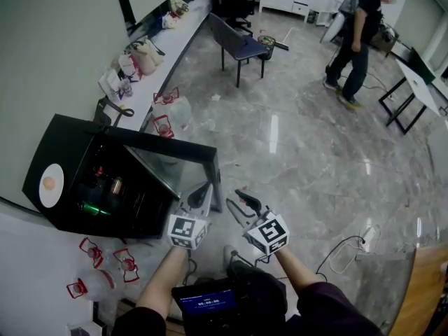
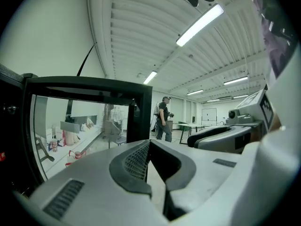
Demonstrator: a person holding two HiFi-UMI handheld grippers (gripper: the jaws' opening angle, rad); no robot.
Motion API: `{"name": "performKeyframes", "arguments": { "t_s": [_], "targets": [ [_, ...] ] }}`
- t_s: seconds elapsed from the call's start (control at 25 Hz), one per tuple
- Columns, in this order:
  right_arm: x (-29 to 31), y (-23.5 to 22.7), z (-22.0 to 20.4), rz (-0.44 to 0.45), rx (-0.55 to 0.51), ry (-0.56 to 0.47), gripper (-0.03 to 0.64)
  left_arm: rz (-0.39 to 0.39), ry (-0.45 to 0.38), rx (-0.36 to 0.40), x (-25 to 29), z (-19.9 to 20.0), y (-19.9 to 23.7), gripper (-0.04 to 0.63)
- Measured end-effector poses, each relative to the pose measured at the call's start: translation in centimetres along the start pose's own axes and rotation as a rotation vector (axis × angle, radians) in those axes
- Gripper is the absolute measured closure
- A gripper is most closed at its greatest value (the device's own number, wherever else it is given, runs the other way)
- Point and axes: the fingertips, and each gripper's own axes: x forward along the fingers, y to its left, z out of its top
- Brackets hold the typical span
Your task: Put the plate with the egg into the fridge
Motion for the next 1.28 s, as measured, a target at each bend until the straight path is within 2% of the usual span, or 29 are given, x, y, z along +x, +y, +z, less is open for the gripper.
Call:
{"name": "performKeyframes", "arguments": {
  "t_s": [0.28, 0.48, 0.6, 0.72, 0.84, 1.04, 1.16, 1.28],
  "targets": [
    [1.3, -1.7, 0.9, 0.039, -0.031, 0.002, 0.471, 0.035, 0.003, 0.044, 0.3, 1.0, 1.3, 0.586],
    [2.9, 0.6, 2.0, 0.111, -0.125, 0.001, 0.471, 0.068, 0.016, 0.082, -3.3, 2.9, 3.1, 0.585],
    [5.1, 4.0, 3.5, 0.198, -0.248, -0.044, 0.471, 0.100, 0.067, 0.146, -7.1, 3.9, 5.3, 0.584],
    [8.0, 8.9, 5.3, 0.310, -0.357, -0.078, 0.471, 0.196, 0.135, 0.253, -12.5, 5.8, 9.4, 0.584],
    [11.1, 14.3, 7.5, 0.415, -0.534, -0.143, 0.471, 0.297, 0.229, 0.369, -18.7, 9.0, 14.0, 0.584],
    [15.4, 22.5, 10.8, 0.525, -0.801, -0.249, 0.471, 0.415, 0.364, 0.518, -28.5, 14.3, 21.3, 0.584],
    [18.9, 27.2, 11.7, 0.572, -0.945, -0.299, 0.471, 0.416, 0.463, 0.584, -32.9, 14.9, 26.2, 0.584],
    [22.3, 31.3, 12.4, 0.605, -1.069, -0.326, 0.471, 0.361, 0.562, 0.595, -36.0, 14.4, 30.6, 0.583]
  ]
}}
